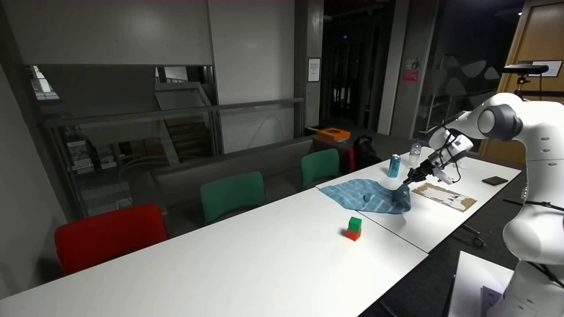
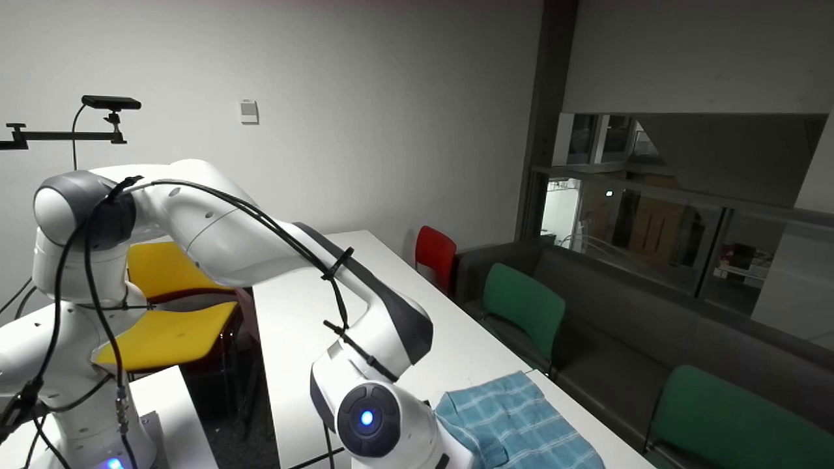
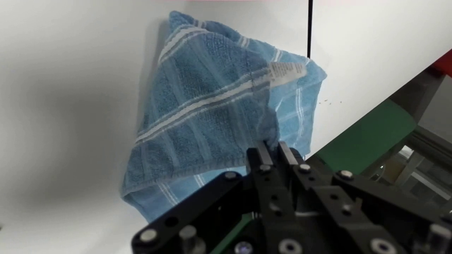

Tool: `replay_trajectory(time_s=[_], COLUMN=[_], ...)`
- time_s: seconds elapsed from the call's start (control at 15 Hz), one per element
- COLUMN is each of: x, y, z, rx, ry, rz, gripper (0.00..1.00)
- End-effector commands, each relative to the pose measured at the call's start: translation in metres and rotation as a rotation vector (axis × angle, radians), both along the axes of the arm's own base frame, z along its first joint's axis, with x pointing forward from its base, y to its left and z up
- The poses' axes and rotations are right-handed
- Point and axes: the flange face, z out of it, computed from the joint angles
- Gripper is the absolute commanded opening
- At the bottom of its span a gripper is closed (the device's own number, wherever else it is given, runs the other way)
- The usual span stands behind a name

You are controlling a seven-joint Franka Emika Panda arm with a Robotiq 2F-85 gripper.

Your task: Fold the blue towel around the yellow block

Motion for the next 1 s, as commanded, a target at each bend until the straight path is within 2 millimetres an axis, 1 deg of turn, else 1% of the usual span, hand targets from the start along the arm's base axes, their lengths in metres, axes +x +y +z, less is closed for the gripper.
replay_trajectory(time_s=[0.0,0.2,0.4,0.73,0.93], x=[0.022,0.038,0.053,0.073,0.082], y=[0.016,0.027,0.032,0.033,0.033], z=[0.016,0.024,0.036,0.061,0.067], rx=[-0.027,-0.014,-0.012,-0.008,-0.012], ry=[-0.038,-0.052,-0.079,-0.123,-0.129], rz=[0.045,0.078,0.084,0.071,0.074], gripper=[0.02,0.02,0.02,0.02,0.02])
